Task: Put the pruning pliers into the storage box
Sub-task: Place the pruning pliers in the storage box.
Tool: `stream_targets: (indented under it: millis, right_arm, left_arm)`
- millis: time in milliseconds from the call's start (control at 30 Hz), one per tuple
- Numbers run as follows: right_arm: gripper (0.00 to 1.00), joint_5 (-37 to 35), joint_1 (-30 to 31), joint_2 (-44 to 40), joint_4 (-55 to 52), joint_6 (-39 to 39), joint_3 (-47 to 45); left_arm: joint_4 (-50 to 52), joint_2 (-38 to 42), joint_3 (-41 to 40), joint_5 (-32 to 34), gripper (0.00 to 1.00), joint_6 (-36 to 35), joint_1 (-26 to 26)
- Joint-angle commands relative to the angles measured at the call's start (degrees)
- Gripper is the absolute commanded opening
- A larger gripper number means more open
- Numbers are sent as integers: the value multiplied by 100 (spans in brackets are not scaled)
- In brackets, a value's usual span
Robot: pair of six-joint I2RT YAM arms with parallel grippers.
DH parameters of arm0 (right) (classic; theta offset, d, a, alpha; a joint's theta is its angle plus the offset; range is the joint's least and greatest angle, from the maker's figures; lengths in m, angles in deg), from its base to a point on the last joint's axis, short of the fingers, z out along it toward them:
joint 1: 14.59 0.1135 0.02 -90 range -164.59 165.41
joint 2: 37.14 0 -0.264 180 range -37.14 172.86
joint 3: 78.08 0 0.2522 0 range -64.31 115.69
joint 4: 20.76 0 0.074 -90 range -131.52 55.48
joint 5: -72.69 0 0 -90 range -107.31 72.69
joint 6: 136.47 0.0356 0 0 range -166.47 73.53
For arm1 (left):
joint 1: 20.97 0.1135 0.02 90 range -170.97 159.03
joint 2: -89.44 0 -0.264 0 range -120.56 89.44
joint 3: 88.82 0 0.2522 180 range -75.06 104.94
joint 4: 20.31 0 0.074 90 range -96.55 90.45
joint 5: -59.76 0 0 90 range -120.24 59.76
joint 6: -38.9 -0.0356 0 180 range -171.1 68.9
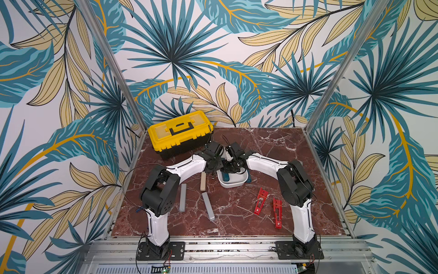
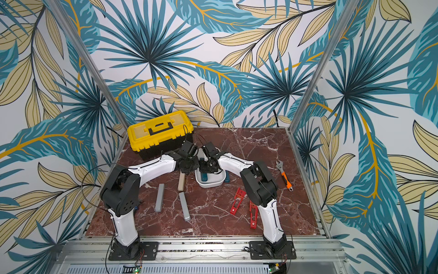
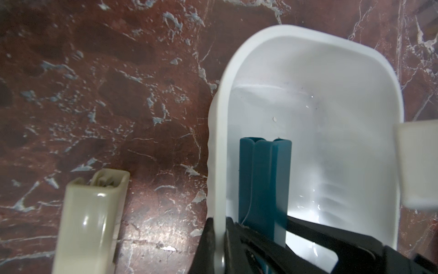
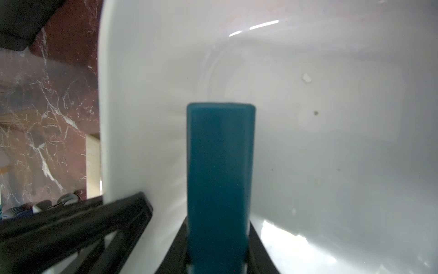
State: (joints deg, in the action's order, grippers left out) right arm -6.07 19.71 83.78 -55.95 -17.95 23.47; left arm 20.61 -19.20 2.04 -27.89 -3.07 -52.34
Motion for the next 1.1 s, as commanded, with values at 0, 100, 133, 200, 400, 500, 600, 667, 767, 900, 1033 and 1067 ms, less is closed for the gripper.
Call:
stream_targets:
  millis: [0, 100, 133, 200, 400, 500, 600, 667, 767, 900, 1033, 1067]
  right_arm:
    - [5, 211, 51, 5, 323, 58, -92]
    - [5, 192, 51, 67, 256, 50, -59]
    - [5, 168, 56, 80, 232, 42, -51]
    - [5, 99, 52, 119, 193, 32, -41]
    - [5, 39, 50, 208, 130, -34, -25]
    - [8, 70, 59, 227, 148, -20, -25]
    - [12, 56, 51, 247, 124, -39, 1]
    - [15, 27, 58, 280, 61, -49, 41]
    - [19, 41, 57, 299, 31, -72, 68]
    - [25, 35, 55, 316, 16, -74, 76]
    - [33, 61, 55, 283, -2, -129, 81]
    - [34, 61, 50, 260, -2, -142, 81]
  left_arm:
    - [-271, 212, -89, -161, 0, -9, -35]
    - [-277, 212, -106, -188, 0, 4, -35]
    - [-281, 212, -99, -184, 0, -4, -35]
    - [-279, 207, -107, -182, 0, -5, -35]
    - [-326, 238, -134, -194, 0, -4, -33]
    - [-339, 230, -127, -217, 0, -13, -35]
    - [-339, 220, -115, -219, 0, -13, -34]
    - [-334, 212, -101, -221, 0, -13, -31]
    - [-330, 203, -116, -217, 0, -13, -33]
    - [-335, 195, -112, -227, 0, -15, -34]
    - [-342, 193, -102, -234, 0, -31, -33]
    - [-339, 187, -107, -225, 0, -38, -35]
